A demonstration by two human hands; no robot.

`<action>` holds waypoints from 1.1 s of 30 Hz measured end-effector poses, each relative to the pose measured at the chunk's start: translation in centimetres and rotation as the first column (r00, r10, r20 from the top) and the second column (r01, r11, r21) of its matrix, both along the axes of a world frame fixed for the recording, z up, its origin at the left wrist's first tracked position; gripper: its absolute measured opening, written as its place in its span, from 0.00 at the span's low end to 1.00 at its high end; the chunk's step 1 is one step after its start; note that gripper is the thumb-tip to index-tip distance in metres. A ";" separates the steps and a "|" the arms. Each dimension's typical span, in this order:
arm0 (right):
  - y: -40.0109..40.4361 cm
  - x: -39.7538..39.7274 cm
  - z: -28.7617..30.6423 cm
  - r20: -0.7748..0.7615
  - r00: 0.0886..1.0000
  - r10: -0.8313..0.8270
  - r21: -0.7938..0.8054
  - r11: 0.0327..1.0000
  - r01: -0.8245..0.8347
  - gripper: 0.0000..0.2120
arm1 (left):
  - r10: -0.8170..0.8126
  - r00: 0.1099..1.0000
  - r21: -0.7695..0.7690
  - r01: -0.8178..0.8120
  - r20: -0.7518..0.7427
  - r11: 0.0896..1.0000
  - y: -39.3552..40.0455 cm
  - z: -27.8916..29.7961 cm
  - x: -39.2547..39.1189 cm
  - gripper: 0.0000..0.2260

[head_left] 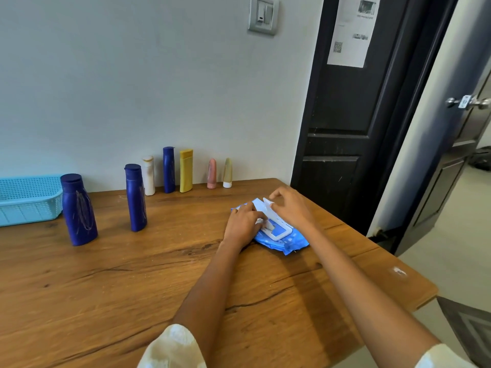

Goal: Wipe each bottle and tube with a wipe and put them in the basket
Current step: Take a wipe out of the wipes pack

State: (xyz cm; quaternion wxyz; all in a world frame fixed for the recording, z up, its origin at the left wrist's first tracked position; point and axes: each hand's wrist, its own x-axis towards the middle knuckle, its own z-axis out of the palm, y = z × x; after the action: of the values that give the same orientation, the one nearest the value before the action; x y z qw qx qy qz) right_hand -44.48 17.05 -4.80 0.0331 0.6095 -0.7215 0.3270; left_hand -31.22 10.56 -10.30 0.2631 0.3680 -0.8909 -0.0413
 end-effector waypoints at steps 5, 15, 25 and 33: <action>2.7 1.3 -1.6 -0.367 0.929 -0.057 -0.284 0.957 -0.053 0.03 | -0.035 0.993 0.057 0.041 -0.115 0.998 0.1 0.3 0.0 0.07; 2.8 2.2 -4.5 -0.338 0.937 -0.086 0.064 0.991 0.114 0.10 | 0.201 0.774 0.483 0.150 -0.600 0.863 -0.3 0.1 0.7 0.05; 2.2 1.6 -4.1 -0.185 0.971 -0.152 -0.353 0.932 0.079 0.14 | 0.324 0.529 0.535 0.312 -0.784 0.785 -1.3 -0.2 1.4 0.01; 1.5 1.9 -5.2 -0.198 0.978 -0.066 -0.069 0.996 0.053 0.11 | 0.436 0.452 0.574 0.230 -0.778 0.786 -1.9 -0.5 1.3 0.04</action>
State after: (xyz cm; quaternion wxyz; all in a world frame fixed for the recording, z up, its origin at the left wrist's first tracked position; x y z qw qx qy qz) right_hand -42.63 18.53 -10.04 0.1344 0.6161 -0.7217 0.2855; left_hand -29.92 8.68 -10.76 0.5550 0.4116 -0.5296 -0.4921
